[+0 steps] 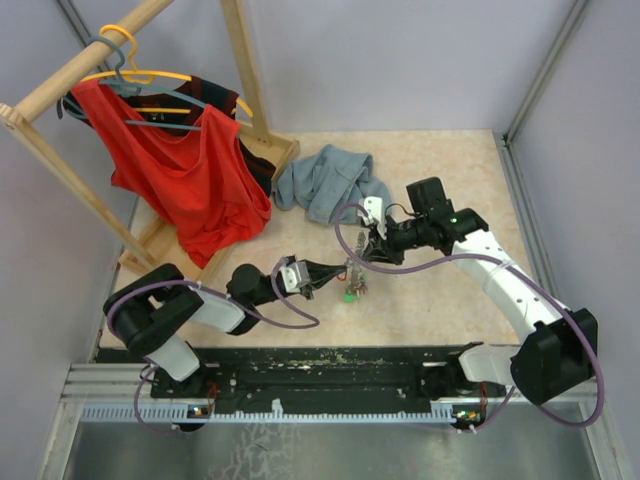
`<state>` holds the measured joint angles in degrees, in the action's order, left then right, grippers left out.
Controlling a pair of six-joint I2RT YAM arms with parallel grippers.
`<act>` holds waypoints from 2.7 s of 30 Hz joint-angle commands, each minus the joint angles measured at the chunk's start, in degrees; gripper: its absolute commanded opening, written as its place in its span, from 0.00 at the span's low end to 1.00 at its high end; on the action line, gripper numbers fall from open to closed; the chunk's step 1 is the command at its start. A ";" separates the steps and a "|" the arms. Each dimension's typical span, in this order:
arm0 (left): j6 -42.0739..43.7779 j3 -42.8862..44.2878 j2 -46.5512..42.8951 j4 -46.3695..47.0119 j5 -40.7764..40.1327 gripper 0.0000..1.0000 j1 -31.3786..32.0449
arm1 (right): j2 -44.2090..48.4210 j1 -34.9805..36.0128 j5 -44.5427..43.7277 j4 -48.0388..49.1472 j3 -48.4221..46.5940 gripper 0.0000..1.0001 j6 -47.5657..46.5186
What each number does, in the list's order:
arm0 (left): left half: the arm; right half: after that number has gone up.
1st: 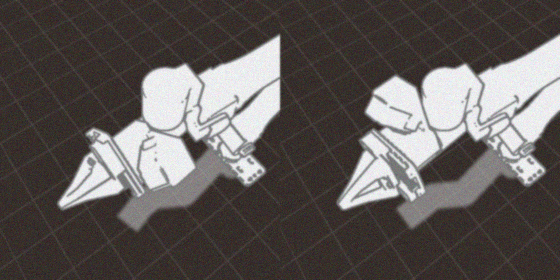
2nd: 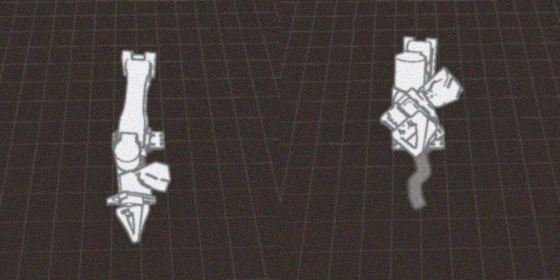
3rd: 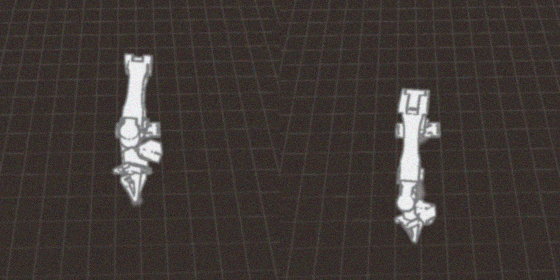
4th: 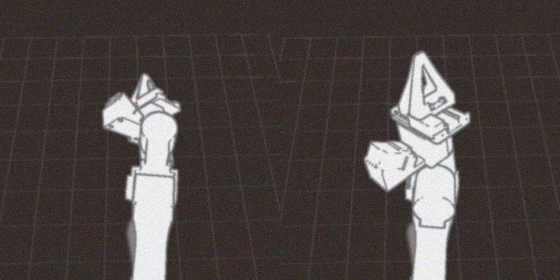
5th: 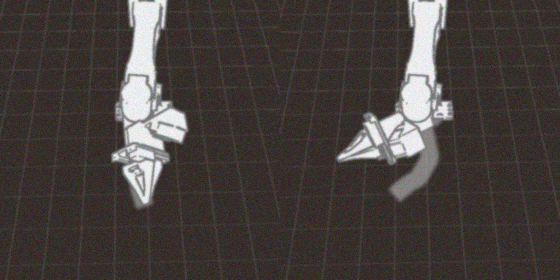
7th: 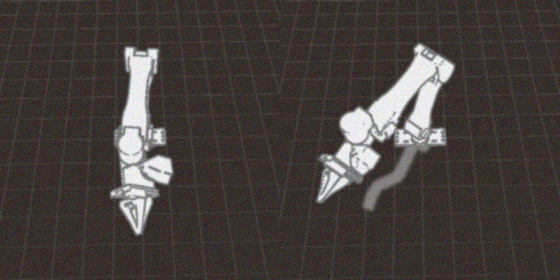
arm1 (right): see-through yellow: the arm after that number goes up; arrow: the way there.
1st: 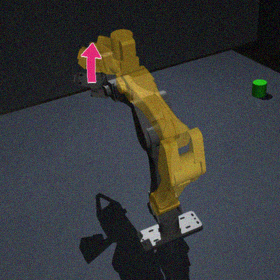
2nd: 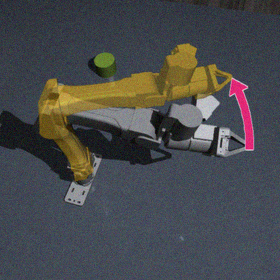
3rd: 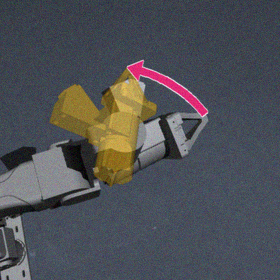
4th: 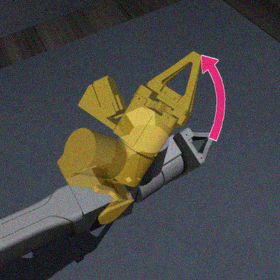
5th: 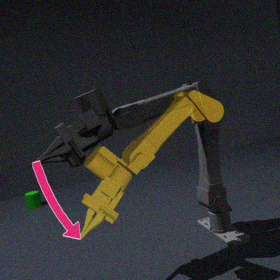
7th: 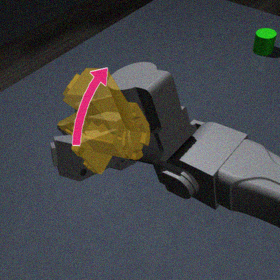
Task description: Remove the keys from the keyring
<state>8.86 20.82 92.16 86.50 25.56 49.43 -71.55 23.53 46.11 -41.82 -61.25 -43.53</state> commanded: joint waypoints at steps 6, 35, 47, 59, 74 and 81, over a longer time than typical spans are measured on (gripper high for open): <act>11.45 -1.34 0.98 14.35 6.25 0.00 1.08 | 1.31 0.03 3.46 0.48 -4.11 0.00 -0.73; 37.13 2.23 -2.84 -9.85 -4.30 0.00 7.93 | 2.09 0.05 1.07 -0.86 -3.01 0.00 -4.82; 38.30 1.27 -4.15 -10.89 -6.98 0.00 7.96 | 2.20 0.03 -0.32 -0.36 -2.82 0.00 -4.43; 38.60 -0.61 -4.44 -8.19 -9.81 0.00 7.92 | 2.38 0.05 -1.65 0.75 -3.04 0.00 -2.61; 38.08 -1.00 -4.35 -7.27 -9.86 0.00 7.95 | 2.29 0.03 -0.76 0.88 -2.83 0.00 -2.53; 35.71 -0.87 -4.99 -6.69 -10.73 0.00 7.88 | 1.99 0.03 -0.46 1.75 -2.13 0.00 -2.10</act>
<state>46.09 20.29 88.71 76.77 15.75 57.01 -71.53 23.51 42.96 -43.99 -61.25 -46.28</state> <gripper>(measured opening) 0.005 0.027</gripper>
